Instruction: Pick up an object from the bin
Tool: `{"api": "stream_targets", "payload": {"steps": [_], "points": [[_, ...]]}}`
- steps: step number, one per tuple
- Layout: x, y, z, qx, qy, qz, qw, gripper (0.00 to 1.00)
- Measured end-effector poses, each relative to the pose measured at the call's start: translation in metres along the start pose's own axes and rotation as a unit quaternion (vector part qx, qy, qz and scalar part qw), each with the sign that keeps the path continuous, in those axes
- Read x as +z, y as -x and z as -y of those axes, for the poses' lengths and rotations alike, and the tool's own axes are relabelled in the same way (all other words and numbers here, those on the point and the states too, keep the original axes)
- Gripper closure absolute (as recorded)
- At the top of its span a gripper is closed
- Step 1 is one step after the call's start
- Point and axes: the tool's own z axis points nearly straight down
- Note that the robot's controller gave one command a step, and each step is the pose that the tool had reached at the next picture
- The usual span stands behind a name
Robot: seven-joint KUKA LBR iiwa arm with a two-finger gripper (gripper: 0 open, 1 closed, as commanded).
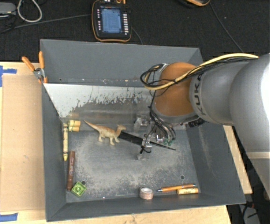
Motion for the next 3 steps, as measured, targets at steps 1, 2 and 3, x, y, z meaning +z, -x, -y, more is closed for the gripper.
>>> {"api": "stream_targets", "payload": {"steps": [1,2,3], "points": [[-0.044,-0.003,-0.033,-0.067,-0.003,0.0058,0.9977,0.0],[-0.001,-0.001,-0.001,-0.003,0.0,-0.0007,1.0,0.0],[0.0,0.001,-0.012,0.022,0.0,0.0053,0.9997,0.0]]}}
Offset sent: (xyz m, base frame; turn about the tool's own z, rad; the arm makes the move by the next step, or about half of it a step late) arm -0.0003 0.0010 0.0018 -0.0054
